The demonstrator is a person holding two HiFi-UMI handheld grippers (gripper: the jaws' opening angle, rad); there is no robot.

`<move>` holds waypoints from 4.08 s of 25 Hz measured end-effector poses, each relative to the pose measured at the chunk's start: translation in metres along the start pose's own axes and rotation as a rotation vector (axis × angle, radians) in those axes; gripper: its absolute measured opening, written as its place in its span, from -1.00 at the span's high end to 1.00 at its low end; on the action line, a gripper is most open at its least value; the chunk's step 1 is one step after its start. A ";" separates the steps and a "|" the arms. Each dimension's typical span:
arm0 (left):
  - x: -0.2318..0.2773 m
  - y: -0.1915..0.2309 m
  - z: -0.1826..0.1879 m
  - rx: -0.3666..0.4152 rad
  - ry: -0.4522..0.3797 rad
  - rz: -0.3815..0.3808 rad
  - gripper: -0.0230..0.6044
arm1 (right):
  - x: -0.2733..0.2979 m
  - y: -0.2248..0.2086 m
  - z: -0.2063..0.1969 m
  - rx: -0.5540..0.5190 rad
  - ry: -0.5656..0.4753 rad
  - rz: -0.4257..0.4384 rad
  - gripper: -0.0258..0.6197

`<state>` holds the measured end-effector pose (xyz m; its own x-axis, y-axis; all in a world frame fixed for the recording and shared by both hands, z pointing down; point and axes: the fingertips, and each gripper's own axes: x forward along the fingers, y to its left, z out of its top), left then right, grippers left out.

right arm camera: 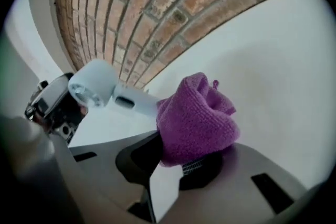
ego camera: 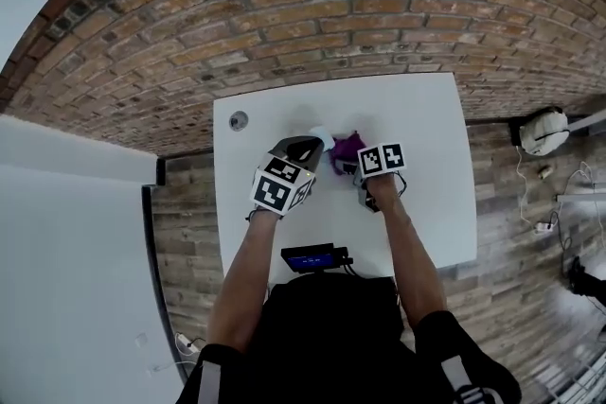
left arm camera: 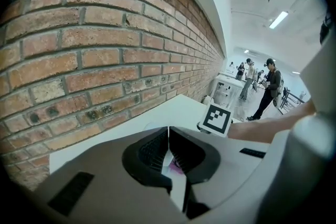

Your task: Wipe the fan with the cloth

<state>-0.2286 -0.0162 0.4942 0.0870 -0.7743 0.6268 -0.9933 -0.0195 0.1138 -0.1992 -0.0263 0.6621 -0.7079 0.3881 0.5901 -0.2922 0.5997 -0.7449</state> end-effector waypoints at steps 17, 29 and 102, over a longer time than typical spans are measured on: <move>-0.003 -0.009 -0.053 -0.310 0.019 -0.072 0.91 | -0.032 0.113 0.119 -0.417 -0.025 0.146 0.72; -0.044 0.018 -0.032 -0.227 -0.026 -0.003 0.91 | -0.079 0.066 0.039 -0.009 -0.235 0.082 0.72; -0.036 -0.010 -0.038 0.449 0.365 0.131 0.91 | -0.067 0.074 -0.004 0.659 -0.546 0.663 0.72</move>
<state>-0.2188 0.0360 0.5004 -0.0970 -0.5225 0.8471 -0.9254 -0.2661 -0.2701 -0.1705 -0.0051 0.5686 -0.9954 0.0346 -0.0889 0.0816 -0.1727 -0.9816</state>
